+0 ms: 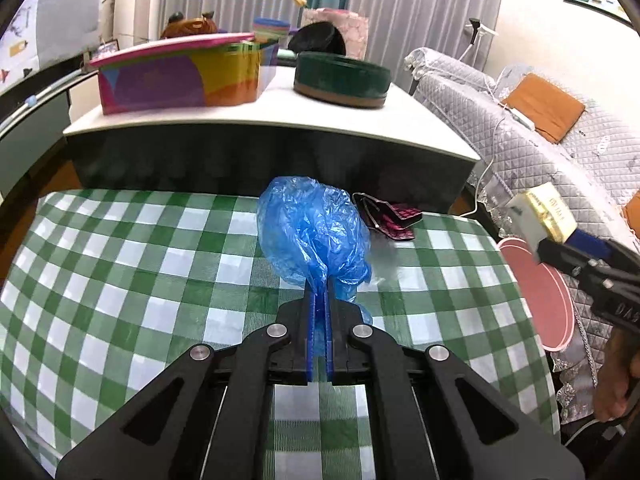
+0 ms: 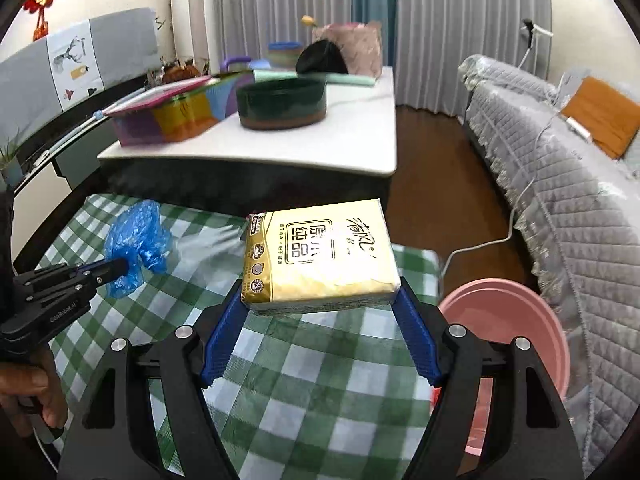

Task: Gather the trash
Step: 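Carry the blue bag with the left tool over the bin while the right tool carries the tissue pack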

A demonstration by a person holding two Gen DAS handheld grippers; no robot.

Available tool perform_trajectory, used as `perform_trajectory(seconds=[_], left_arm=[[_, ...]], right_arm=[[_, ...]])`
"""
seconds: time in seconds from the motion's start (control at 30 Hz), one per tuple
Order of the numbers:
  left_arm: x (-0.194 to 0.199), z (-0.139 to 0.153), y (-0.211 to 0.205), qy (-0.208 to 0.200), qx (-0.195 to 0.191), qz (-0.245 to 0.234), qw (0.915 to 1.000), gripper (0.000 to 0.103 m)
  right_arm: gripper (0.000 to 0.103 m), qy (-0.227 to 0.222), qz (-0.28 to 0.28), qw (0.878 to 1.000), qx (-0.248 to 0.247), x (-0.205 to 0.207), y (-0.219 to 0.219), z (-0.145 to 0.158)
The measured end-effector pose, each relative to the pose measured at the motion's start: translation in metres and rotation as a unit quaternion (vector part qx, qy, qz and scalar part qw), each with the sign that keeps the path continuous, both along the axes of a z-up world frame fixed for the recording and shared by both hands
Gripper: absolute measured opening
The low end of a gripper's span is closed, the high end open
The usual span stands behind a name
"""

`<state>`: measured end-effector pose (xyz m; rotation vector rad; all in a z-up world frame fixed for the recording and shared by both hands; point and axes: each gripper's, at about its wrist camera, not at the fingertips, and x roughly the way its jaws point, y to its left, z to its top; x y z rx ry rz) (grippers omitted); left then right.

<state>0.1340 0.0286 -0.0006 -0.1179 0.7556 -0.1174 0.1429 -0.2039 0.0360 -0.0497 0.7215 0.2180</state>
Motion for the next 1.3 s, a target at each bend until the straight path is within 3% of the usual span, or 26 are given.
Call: perform_trajectory(seconds=[0.4,0.67,1.3], left_arm=[[-0.032,0.025,-0.011,-0.036,0.005,-0.020,0.9991,0.003],[-0.052,0.034,-0.019,-0.060,0.009,-0.033,0.9976,0.003],[-0.057,0.033,-0.081,-0.068,0.014,-0.083,0.9941,0.003]], right_arm=[[0.072,-0.037,-0.041,0.998,-0.009,-0.046,-0.033,0.042],[0.072,-0.031,-0.064,0.997,-0.007,-0.059,-0.058,0.020],[0.072,-0.054,-0.139,0.989,0.015,-0.069,-0.130,0.035]])
